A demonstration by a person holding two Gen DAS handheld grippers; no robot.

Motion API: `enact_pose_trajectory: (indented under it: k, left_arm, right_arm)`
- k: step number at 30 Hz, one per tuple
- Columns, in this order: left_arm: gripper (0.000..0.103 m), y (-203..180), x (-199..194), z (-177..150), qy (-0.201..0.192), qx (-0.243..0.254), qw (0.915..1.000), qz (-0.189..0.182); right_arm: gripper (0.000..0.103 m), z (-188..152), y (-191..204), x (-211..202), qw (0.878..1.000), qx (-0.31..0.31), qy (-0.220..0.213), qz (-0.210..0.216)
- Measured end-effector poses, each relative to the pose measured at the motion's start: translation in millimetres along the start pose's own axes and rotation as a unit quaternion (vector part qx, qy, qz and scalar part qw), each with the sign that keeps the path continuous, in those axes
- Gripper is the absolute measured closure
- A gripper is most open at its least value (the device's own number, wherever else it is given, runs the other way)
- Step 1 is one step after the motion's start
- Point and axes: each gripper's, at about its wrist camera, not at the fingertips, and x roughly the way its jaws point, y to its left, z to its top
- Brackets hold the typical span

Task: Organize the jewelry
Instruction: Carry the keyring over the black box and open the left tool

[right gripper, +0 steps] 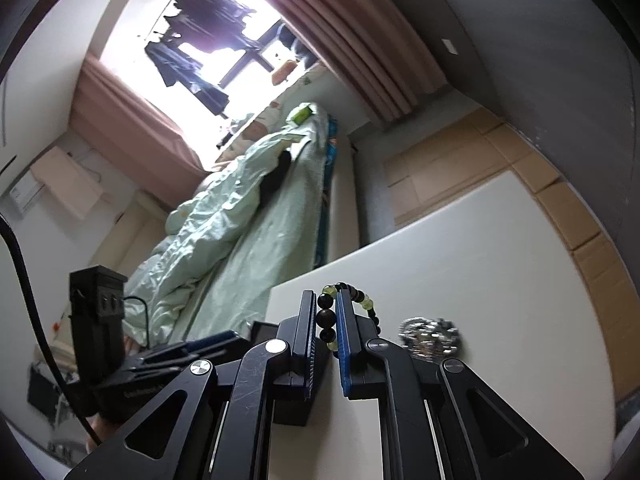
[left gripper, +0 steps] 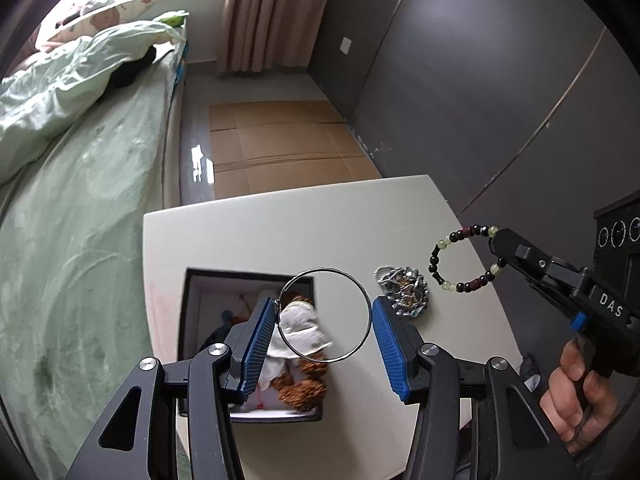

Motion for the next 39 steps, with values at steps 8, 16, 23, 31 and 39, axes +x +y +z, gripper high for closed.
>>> enact_pose_trajectory:
  k: [8,16,23,31,39]
  left_arm:
    - [0.048,31,5,-9,0.019,-0.022,0.9994,0.018]
    - [0.034,60,-11,-12,0.003,-0.054,0.9982,0.027]
    - [0.034,82,-25,-13,-0.011,-0.080,0.9964,0.026]
    - [0.029,94,-30,-14,-0.021,-0.097,0.9949,0.021]
    - [0.025,83,-31,-14,-0.026,-0.081,0.9963,0.014]
  right_arm:
    - [0.092,-7,31,27,1.000,-0.018,0.009,0.019]
    - [0.092,-20,52,53,0.998,-0.023,0.030,0.059]
    - [0.092,-32,69,72,0.995,-0.020,0.040,0.085]
    - [0.072,-41,79,91,0.994,-0.025,0.074,0.083]
    - [0.049,-39,70,77,0.995,-0.023,0.070,0.063]
